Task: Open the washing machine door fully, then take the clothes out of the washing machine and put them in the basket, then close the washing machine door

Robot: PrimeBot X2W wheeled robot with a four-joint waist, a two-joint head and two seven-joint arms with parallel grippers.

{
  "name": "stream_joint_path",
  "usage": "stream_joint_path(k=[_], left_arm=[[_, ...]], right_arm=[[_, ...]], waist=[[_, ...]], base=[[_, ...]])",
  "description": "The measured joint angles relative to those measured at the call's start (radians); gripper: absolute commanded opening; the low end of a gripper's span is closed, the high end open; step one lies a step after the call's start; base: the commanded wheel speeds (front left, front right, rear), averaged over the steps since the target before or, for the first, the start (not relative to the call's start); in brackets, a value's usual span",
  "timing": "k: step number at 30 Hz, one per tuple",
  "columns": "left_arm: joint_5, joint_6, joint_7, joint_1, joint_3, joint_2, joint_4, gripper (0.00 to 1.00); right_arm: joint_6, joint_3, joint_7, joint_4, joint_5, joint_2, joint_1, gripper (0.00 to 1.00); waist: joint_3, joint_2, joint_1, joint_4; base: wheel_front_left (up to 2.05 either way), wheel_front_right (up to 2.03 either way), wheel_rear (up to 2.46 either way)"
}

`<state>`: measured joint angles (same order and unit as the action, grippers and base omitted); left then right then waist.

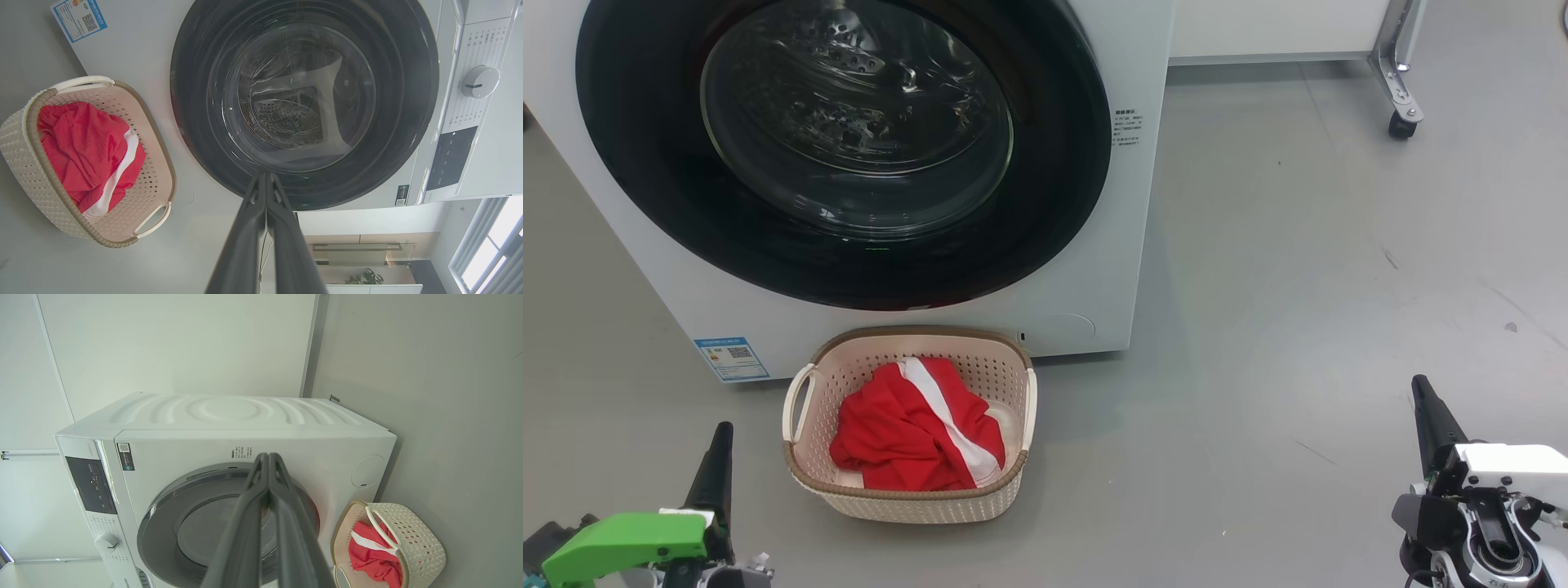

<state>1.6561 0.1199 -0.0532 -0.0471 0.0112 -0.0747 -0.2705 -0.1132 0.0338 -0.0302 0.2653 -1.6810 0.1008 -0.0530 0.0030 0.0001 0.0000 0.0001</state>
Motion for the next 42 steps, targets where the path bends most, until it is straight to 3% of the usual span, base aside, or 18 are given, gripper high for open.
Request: stream_joint_path(k=[42], left_arm=[[0.0, 0.0, -0.007, -0.007, 0.006, 0.0, -0.007, 0.0]], right_arm=[[-0.003, 0.005, -0.001, 0.009, 0.0, -0.001, -0.001, 0.0]], waist=[[0.0, 0.0, 0.0, 0.0]], base=[[0.0, 0.0, 0.0]])
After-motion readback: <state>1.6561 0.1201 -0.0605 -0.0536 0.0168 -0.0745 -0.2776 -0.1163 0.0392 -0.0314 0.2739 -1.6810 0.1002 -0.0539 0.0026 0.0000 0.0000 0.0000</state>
